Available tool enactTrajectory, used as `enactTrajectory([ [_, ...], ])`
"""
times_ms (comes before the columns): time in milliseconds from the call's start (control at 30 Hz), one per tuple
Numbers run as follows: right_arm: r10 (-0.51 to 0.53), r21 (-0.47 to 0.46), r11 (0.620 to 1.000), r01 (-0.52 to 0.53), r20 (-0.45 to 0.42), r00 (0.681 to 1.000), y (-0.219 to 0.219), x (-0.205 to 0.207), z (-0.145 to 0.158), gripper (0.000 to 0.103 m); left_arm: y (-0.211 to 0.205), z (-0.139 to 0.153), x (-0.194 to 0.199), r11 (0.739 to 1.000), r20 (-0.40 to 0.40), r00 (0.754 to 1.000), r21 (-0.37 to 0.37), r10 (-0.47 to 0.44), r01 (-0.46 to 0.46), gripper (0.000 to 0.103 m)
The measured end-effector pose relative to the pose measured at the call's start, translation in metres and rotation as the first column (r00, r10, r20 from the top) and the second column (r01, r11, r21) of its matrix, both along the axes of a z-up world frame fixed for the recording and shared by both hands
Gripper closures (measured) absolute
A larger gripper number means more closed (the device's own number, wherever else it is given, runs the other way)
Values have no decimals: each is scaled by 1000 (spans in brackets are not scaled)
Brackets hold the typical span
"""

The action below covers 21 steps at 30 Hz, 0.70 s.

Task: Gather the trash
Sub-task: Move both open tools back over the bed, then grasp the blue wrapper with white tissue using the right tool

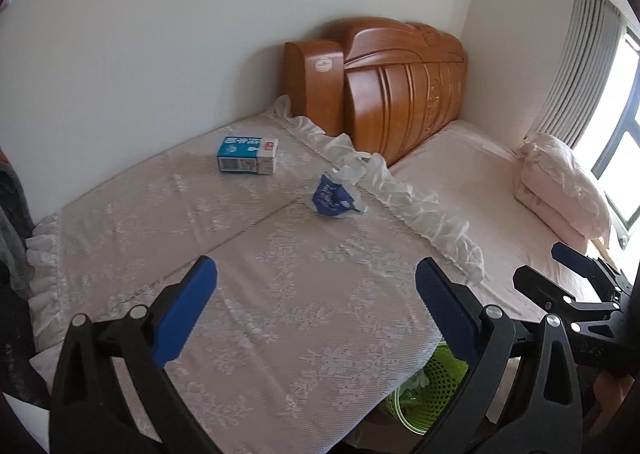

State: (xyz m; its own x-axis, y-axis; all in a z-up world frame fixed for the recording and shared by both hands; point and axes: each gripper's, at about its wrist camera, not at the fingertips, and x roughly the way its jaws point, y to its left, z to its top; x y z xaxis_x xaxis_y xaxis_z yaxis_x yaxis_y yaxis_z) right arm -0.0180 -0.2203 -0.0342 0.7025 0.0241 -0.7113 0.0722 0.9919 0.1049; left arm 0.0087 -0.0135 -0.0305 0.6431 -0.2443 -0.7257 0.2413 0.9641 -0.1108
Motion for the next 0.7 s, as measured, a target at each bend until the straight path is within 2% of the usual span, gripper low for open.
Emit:
enactTrajectory([
  [333,33,24,999,-33,-32,999,10,26,-12,2,16,-6,13,999,-15,999,0,38,-38,8],
  [567,83,54,995,-79,-85,993,24,77,-36,2,33,-18,37,998,-42,997,29,58,-57,8],
  [700,120,54,992,-114,-122,985,38,124,-59,2,43,-25,54,997,-58,996,39,70,-68,8],
])
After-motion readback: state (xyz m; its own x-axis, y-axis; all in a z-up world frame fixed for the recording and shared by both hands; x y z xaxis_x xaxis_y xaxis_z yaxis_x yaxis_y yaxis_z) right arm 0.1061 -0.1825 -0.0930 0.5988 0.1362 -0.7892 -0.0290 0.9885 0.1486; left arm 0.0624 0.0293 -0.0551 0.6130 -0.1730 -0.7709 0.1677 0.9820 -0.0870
